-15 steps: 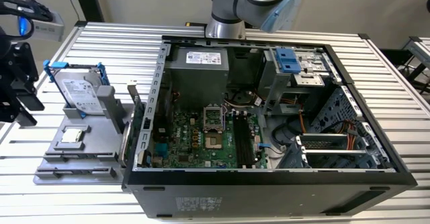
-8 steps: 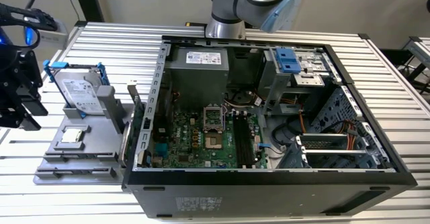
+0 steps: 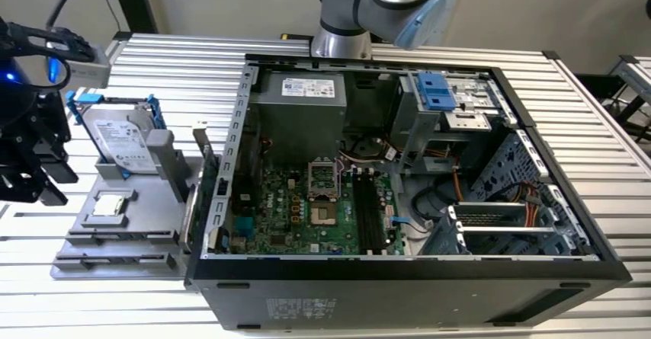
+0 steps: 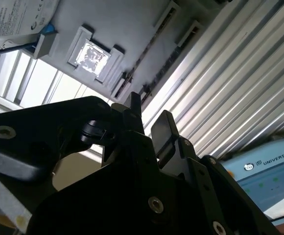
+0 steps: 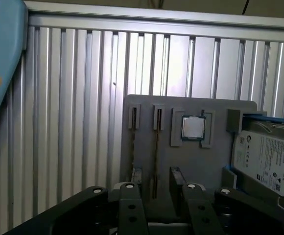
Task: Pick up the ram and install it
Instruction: 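Pick up the ram and move it above insertion slot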
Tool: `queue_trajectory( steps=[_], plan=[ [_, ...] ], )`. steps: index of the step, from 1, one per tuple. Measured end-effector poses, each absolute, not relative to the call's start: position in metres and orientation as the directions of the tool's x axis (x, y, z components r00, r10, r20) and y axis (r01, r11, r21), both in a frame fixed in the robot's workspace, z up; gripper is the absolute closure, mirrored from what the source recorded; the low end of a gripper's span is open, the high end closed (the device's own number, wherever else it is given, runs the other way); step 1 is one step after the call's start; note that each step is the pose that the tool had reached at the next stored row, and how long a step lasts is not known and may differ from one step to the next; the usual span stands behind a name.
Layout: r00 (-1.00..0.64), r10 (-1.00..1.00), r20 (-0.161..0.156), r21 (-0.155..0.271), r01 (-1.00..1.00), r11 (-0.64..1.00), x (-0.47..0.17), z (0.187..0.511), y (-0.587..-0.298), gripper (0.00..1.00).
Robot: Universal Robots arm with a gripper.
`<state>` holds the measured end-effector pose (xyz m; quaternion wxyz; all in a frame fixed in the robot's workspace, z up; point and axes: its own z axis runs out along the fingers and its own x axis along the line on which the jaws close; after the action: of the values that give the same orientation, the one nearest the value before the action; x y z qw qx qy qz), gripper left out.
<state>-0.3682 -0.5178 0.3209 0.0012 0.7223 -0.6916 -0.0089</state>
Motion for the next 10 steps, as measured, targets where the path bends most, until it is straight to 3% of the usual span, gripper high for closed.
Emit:
queue_trajectory(
  steps=[10],
  plan=[
    [0.043,-0.999,-0.004,0.014,-0.999,-0.043,-0.368,0.305,-0.518,0.0]
  ],
)
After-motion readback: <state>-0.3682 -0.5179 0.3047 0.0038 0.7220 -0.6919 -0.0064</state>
